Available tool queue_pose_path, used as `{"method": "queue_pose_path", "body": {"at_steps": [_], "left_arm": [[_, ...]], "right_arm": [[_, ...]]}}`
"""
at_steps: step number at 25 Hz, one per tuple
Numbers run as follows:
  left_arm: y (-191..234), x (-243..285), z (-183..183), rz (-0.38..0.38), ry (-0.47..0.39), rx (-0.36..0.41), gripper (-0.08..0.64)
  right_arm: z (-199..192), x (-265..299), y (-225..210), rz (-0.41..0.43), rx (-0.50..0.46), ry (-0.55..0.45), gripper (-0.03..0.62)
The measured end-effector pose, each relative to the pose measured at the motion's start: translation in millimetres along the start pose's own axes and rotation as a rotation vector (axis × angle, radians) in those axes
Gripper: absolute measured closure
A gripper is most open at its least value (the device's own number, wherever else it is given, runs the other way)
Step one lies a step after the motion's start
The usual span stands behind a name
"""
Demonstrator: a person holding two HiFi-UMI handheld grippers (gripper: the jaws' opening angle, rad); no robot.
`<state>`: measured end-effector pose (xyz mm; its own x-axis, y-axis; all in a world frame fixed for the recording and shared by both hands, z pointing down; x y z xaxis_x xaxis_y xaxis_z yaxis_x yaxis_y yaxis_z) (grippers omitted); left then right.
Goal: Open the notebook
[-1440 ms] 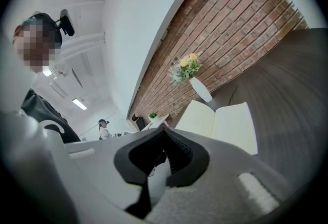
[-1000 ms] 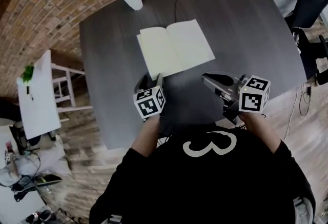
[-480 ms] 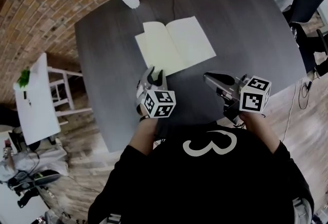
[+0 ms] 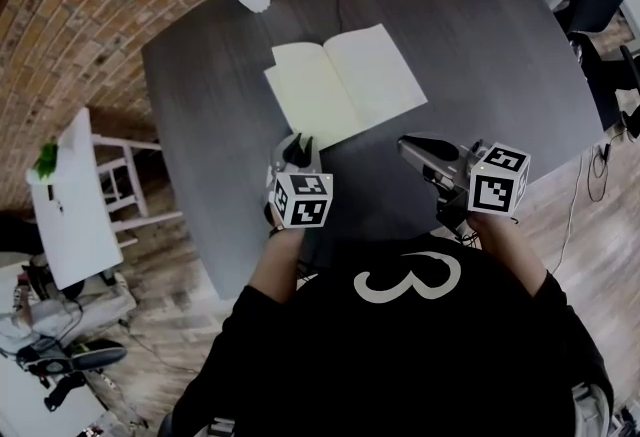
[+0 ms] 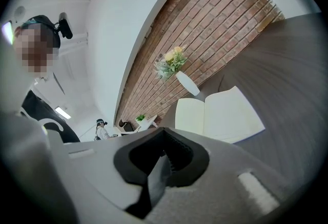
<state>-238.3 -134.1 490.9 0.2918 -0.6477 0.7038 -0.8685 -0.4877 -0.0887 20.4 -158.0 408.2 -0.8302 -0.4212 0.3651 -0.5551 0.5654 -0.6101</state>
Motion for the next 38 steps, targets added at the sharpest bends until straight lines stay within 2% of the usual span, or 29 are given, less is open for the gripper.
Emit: {"method": "queue_pose_path", "body": {"at_steps": [6,10,14,18,20,23,38], "left_arm": [[-0.6,9.6,-7.7,-0.034,0.046,0.012,0.494],[-1.8,12.5,-8.1,-0.081,0.054,0.008,0.551],[0.3,13.5,-7.4,-0.101,0.066,-0.004,0.555],[-1.5,15.5,-4.2,-0.106,0.105,0.027,0.558],[-1.9,13.3,-4.7,-0.103,0.102,0.016,0.557],[-2.3,6.1,-4.9,-0.076,0.081,-0.010,0.531],[-37.2,-54.3,17.2,0.106,-0.005,-0.046,0.529]], "right_arm": [[-4.9,9.2,-1.9,-0.010,0.007,0.004,0.591],[-6.9,13.5,-2.1,-0.010,0.009,0.005,0.591],[-6.7,15.5,-2.3,-0.010,0.004,0.007,0.591],[-7.3,12.5,-4.0,-0.010,0.000,0.008,0.591],[-8.1,9.7,-4.2,-0.008,-0.002,0.008,0.591],[-8.2,4.7,-3.6,-0.001,-0.006,0.004,0.591],[-13.4,-50.6,9.3,0.070,-0.037,0.008,0.591]]}}
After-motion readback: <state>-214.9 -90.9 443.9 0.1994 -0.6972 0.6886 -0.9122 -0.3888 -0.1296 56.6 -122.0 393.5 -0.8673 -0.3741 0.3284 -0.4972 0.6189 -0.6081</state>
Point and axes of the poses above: the fingertips, and each gripper's own axes: x forward along the fingers, y to its left, z out of its top, the point moved 9 cm from there along -x, backward along the fingers, and after that the axes turned 14 degrees about -z, right-handed, at the moved point
